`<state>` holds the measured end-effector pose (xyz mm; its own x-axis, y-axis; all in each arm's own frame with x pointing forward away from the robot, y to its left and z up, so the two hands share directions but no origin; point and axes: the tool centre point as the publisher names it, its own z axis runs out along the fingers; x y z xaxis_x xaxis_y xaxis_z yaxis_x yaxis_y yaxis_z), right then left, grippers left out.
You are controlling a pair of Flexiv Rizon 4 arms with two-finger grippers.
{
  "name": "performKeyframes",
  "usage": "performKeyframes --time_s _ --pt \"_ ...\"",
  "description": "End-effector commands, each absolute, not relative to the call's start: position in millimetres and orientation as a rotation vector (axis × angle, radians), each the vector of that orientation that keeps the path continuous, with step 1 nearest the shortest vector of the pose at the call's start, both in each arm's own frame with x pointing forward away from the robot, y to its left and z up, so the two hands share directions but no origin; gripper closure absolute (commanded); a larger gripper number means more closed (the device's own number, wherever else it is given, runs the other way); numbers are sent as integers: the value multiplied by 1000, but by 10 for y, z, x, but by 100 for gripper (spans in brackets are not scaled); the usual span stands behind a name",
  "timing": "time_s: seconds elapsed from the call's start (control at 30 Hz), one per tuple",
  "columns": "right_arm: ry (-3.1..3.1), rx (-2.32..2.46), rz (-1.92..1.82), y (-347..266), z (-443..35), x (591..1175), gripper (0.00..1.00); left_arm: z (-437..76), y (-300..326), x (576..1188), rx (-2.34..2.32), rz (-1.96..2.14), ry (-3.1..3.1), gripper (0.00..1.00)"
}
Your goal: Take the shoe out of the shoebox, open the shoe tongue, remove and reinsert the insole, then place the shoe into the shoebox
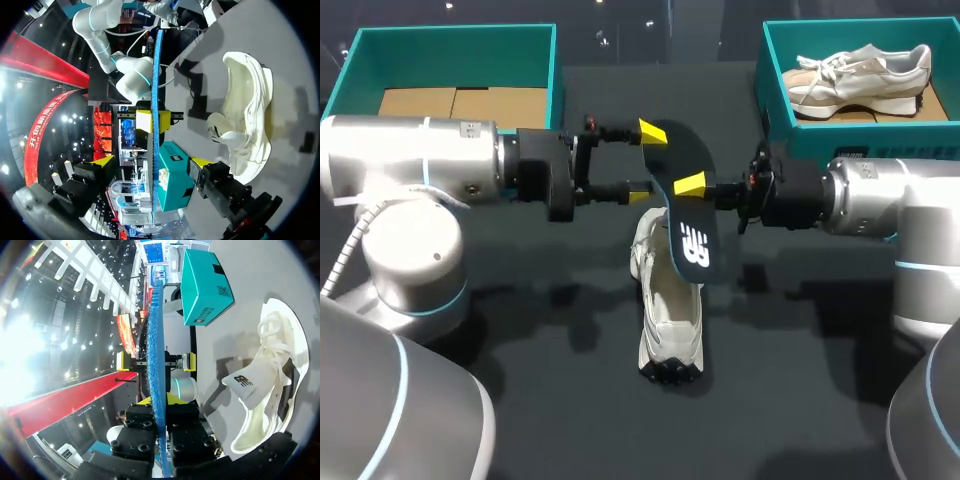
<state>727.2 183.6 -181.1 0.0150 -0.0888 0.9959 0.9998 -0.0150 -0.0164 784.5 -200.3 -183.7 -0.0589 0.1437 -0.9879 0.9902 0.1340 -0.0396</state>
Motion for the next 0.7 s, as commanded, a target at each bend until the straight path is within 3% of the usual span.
performKeyframes --time_s 0.03,0.2,0.7 --pt "-1122 -1173 -1258 1900 -1813 7245 100 -1907 -2096 7833 1149 -1090 1371 30" --pt "-1125 -1186 -1261 1938 -1804 7230 100 -1954 -2161 7819 1143 -1105 1368 52" --pt "-1134 -1199 -1249 1989 -1819 7234 100 -1964 -2202 7811 1106 -1106 1369 71"
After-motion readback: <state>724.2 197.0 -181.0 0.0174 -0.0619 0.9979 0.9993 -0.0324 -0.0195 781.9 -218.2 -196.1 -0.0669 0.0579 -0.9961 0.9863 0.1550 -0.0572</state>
